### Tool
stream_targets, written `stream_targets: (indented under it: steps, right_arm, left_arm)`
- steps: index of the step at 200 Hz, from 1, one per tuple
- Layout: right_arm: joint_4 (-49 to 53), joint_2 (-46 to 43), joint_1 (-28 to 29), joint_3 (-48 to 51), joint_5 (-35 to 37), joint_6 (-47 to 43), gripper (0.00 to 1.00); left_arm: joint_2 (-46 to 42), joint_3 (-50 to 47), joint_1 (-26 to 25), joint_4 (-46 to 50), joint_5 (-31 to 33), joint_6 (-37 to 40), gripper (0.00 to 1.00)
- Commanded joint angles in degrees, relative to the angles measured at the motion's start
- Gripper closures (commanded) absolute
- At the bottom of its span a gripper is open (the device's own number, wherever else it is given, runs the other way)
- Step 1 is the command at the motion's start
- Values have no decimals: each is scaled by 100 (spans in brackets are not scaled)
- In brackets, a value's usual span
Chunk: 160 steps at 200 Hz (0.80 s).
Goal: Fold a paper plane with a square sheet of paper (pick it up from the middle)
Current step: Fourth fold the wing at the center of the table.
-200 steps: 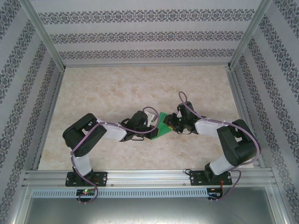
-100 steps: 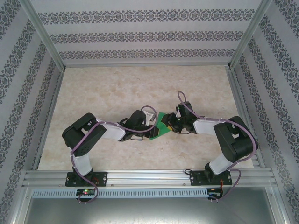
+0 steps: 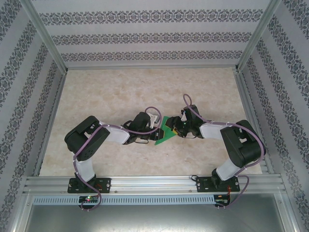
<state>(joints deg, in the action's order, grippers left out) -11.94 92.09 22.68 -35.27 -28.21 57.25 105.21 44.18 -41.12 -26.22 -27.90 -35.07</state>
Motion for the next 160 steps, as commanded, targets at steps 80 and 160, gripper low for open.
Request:
stream_targets:
  steps: [80,160]
  right_arm:
    - [616,389,141,-179,315,-128,43]
    - [1170,459,270,-397,697,-272,42]
  left_arm:
    - [-148,62,221,104,-254,-158,71]
    - [-1095,-251,284,793,252,-371,62]
